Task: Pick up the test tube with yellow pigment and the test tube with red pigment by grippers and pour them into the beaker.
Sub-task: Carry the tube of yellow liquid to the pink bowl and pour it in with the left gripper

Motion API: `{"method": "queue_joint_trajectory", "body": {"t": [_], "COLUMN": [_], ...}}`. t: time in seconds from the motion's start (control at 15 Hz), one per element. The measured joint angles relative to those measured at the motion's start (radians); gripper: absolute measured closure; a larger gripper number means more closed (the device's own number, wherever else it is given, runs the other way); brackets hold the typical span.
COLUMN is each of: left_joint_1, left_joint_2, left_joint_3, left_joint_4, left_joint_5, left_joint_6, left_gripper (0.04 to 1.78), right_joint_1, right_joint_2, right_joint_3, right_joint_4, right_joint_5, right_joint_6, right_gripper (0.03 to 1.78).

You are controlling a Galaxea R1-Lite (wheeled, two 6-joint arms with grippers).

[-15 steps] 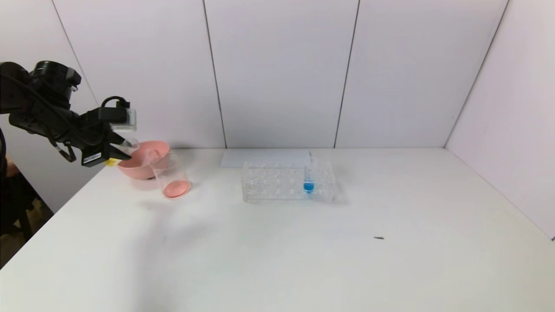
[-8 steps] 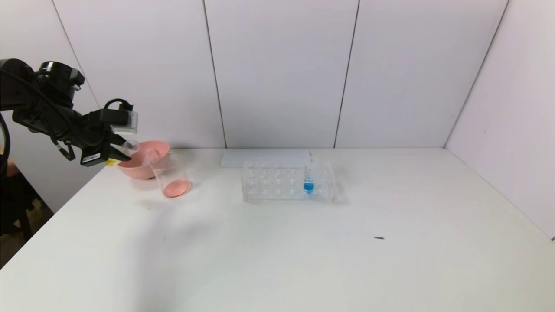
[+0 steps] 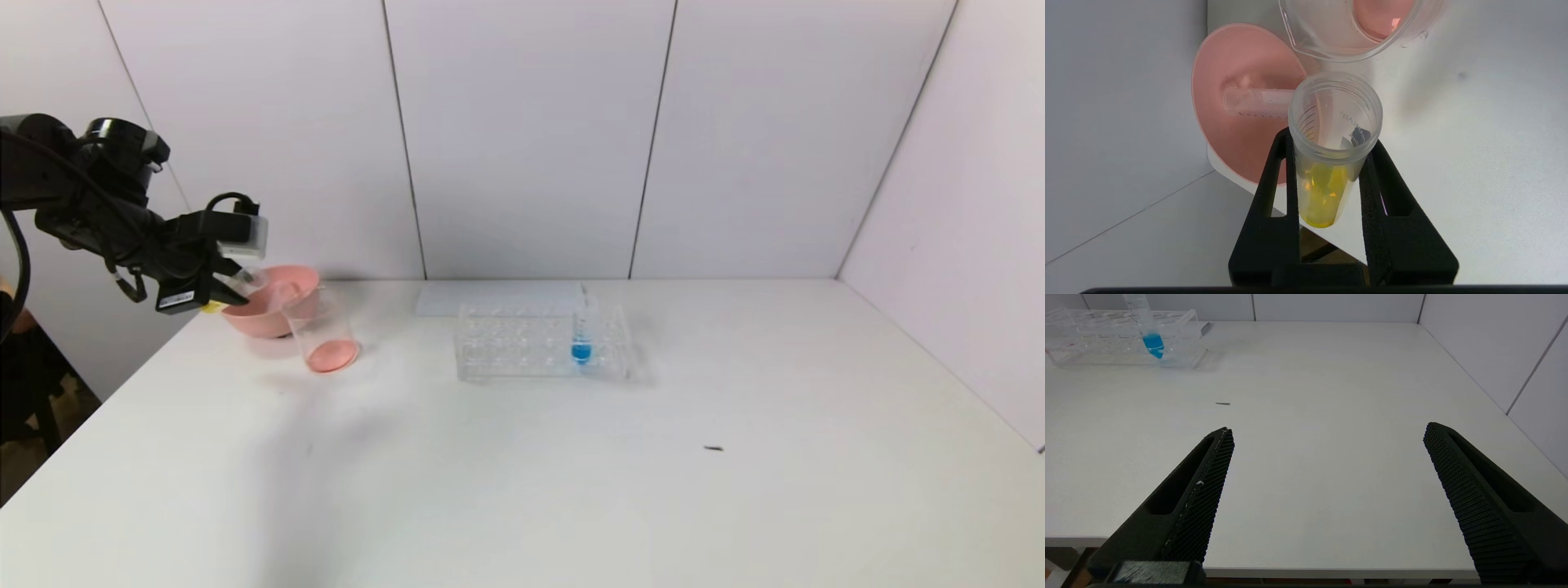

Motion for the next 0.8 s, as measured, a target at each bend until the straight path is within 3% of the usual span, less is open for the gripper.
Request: {"method": "queue_joint_trajectory", "body": {"t": [0.4,0.8], "left_joint_1": [-0.017,-0.036], "left_joint_2": [0.006,0.004], "left_joint_3": [-0.002,-0.003], "left_joint_4": [-0.001,-0.002], "left_joint_5": [0.083,0.104], "left_joint_6": [0.032,0.034], "left_gripper": [1.38,1.38], "right_joint_1": [0.0,0.0], "right_joint_2": [0.0,0.0], "right_joint_3": [0.0,0.001], "right_joint_4": [0.0,0.0], "right_joint_5": [0.0,0.0], "right_joint_6": [0.0,-0.001], "right_gripper": [0.11,0.11]}}
